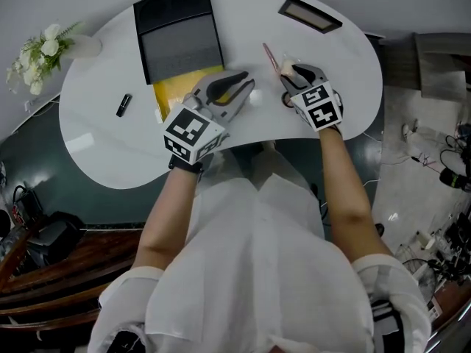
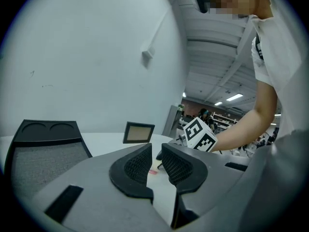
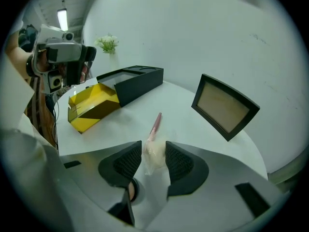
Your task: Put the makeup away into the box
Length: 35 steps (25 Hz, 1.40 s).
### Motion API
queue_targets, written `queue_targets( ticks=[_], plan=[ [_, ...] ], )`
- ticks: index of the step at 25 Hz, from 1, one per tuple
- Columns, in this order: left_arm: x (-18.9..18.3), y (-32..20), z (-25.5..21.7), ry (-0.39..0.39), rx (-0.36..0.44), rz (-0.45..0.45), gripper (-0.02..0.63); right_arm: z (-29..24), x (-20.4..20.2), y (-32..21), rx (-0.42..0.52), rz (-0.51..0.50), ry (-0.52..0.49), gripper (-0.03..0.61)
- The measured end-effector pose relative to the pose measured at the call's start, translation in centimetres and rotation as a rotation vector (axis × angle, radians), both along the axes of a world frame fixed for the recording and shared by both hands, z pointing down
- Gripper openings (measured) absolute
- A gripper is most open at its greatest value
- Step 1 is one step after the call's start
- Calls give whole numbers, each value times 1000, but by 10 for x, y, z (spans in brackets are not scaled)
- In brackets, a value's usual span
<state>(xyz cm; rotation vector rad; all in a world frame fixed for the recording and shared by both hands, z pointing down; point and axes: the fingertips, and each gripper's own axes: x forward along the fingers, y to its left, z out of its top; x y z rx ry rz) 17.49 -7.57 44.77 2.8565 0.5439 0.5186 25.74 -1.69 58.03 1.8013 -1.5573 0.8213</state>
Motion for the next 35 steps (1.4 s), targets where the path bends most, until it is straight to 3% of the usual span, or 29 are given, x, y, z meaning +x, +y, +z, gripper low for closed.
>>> queue_targets(
  ticks=[13,21,35],
  plan=[
    [-11,-16,1,3,0,-74,55,9,0,-2,-53,-22,54,57],
    [-26,-29,-5,14,-1,-119,55,1,1,-3,-71,-14,78,49],
    [-67,-77,-15,37,11,-254,55,-74,-31,-54,68,-86,150,49]
  ],
)
